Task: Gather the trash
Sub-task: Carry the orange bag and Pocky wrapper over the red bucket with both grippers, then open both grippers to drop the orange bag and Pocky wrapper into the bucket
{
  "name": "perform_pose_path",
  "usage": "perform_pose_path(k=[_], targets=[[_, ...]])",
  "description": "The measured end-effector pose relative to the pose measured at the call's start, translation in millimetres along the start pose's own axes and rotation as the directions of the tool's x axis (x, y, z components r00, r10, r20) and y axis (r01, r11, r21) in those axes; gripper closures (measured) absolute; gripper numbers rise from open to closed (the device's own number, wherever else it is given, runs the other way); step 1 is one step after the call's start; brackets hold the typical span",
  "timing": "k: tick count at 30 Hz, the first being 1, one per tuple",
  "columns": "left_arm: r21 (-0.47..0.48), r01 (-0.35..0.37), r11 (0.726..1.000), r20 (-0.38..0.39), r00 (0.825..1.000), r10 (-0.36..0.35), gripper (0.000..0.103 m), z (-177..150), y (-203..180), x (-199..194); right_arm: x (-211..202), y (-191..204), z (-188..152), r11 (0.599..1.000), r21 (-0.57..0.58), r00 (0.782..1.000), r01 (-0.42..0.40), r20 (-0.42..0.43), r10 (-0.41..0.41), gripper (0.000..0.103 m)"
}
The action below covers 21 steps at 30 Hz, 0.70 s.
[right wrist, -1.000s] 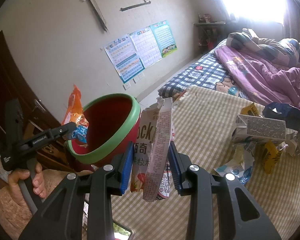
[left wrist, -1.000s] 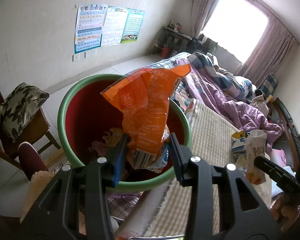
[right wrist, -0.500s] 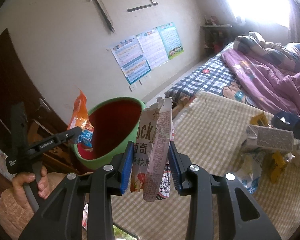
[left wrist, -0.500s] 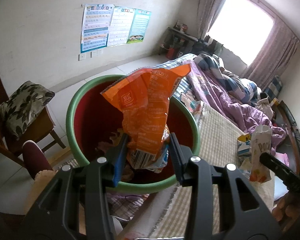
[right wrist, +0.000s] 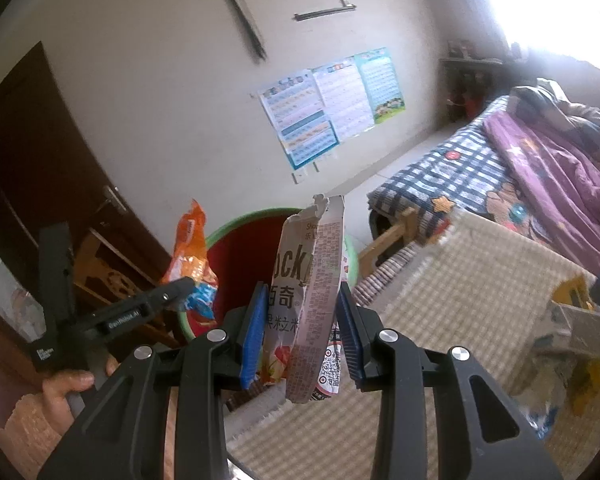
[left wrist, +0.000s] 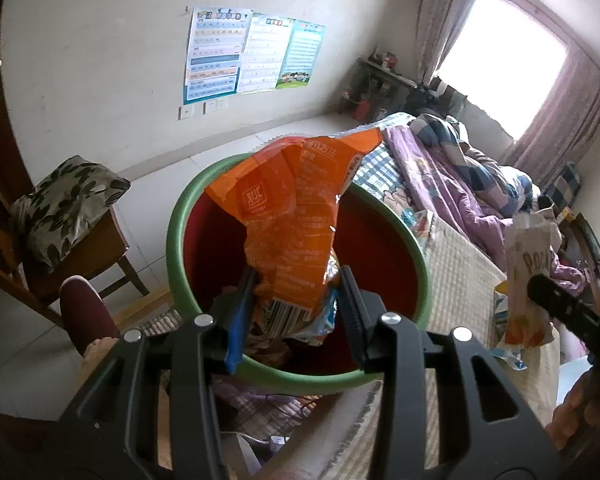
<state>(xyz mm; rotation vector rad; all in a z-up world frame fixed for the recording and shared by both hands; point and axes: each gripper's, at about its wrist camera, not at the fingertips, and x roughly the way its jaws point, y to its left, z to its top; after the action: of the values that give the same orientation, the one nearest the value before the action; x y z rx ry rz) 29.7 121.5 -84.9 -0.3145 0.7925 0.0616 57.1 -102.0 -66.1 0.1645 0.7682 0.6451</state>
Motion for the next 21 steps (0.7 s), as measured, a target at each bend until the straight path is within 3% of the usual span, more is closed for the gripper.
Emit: perform_pose_path(k=[21], targets=[[-0.034, -0.038, 0.999, -0.026, 0.999, 0.037, 0.064, 0.6, 6.1, 11.5, 55.9, 22.3, 23.3, 0.996, -0.025, 0.995, -0.081, -0.058, 0.079, 0.069]])
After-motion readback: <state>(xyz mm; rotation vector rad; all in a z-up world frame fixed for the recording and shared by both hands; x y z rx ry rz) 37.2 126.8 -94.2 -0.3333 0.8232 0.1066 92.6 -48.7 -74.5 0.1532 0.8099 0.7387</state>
